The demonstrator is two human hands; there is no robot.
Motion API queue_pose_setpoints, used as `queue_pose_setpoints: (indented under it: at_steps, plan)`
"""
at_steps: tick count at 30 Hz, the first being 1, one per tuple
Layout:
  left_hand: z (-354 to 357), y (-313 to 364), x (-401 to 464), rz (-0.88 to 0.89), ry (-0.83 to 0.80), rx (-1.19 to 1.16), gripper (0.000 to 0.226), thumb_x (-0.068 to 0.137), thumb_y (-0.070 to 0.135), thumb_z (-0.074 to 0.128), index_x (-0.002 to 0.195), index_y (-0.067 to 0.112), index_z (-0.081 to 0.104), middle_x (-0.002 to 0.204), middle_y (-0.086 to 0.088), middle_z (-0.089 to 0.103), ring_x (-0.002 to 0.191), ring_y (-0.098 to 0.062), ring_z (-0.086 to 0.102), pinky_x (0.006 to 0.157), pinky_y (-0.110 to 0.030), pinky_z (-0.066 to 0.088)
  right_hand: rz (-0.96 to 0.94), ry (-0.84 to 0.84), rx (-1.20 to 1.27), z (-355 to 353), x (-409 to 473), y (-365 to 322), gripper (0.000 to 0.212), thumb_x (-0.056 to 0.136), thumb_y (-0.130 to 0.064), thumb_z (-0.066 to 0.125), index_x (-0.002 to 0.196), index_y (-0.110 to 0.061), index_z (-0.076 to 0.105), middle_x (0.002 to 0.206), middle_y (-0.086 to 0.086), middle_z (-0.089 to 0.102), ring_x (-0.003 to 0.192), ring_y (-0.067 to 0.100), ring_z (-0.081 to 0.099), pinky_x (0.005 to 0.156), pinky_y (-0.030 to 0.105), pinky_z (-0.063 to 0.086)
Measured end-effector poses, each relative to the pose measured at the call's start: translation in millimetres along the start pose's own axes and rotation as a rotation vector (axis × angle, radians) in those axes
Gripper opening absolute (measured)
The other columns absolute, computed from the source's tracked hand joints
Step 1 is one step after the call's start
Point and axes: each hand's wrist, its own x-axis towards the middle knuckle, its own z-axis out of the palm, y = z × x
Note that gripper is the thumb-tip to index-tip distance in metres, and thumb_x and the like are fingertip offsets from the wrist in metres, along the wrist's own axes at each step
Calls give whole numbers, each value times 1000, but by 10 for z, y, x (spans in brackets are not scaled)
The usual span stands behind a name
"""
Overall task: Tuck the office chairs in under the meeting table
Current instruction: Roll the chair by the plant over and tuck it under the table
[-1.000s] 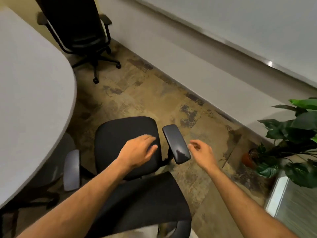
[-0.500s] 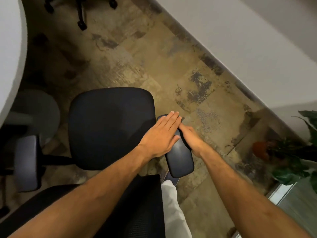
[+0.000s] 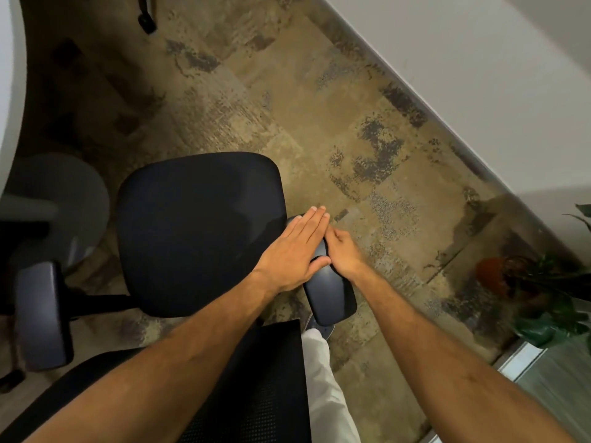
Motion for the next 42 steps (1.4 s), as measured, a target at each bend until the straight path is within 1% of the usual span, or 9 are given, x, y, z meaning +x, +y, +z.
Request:
queue_pose_setpoints:
  at_steps: [7, 10, 12, 14, 21, 26, 32, 36, 42]
  plan:
    - [315, -65, 25, 16, 42, 43, 77, 103, 57, 27, 157, 5, 9, 165, -13, 11, 153, -23, 1, 123, -39, 9, -20, 27, 2, 62, 111, 262, 48, 102, -53, 36, 86, -22, 68, 67, -11, 67, 61, 2, 58, 62, 32, 46]
    - [229, -57, -92, 31, -43, 96, 77, 103, 56, 28, 157, 5, 7, 166, -13, 9, 153, -24, -1, 123, -41, 9, -62, 40, -124, 73, -24, 205, 45, 104, -50, 36, 129, -22, 60, 120, 3, 68, 110, 19, 63, 97, 44, 49]
    - [5, -74, -270, 8, -73, 100, 76, 103, 56, 28, 157, 7, 7, 166, -12, 9, 153, -23, -1, 124, -39, 6, -101, 106, -221, 48, -243, 45, 53, 104, -49, 39, 149, -21, 41, 149, 5, 49, 138, 25, 42, 112, 43, 35]
    - [-390, -89, -554, -54, -82, 84, 75, 102, 57, 23, 158, 10, 5, 166, -9, 8, 153, -21, -1, 123, -36, 1, -155, 147, -264, 0, -597, -265, 59, 103, -48, 41, 154, -20, 30, 158, 3, 37, 146, 24, 27, 116, 42, 26]
    - [-1600, -33, -1784, -229, -97, 63, 72, 101, 58, 26, 158, 17, 8, 166, -4, 10, 152, -18, 2, 123, -36, 6, -354, 38, -405, 167, -1833, -1182, 57, 104, -42, 42, 153, -14, 33, 157, 6, 37, 147, 23, 24, 118, 34, 18]
    - [-2052, 182, -2640, -243, -113, -61, 73, 99, 59, 39, 157, 17, 23, 163, -3, 25, 151, -17, 16, 121, -30, 11, -426, -6, -459, 442, -2560, -1486, 60, 102, -48, 41, 154, -19, 31, 158, 2, 37, 147, 19, 24, 117, 38, 25]
    - [-2211, 304, -3718, -321, -119, -125, 73, 95, 63, 46, 154, 22, 33, 160, -1, 33, 146, -15, 26, 117, -27, 18, -494, -58, -544, 787, -3439, -1398, 60, 98, -54, 40, 151, -25, 37, 154, -1, 43, 142, 19, 32, 109, 39, 33]
    - [-2234, 308, -4572, -402, -169, -257, 77, 87, 73, 47, 147, 24, 44, 151, 3, 46, 135, -11, 42, 113, -30, 33, -554, -65, -627, 1130, -4116, -1195, 64, 97, -58, 39, 153, -26, 32, 157, -3, 39, 143, 19, 32, 110, 41, 34]
    - [-2203, 367, -5308, -476, -148, -111, 89, 78, 89, 30, 148, 35, 43, 136, 7, 60, 118, -13, 57, 89, -27, 40, -571, 56, -950, 1416, -4631, -920, 67, 95, -69, 29, 144, -26, 46, 148, -6, 50, 129, 24, 47, 104, 43, 38]
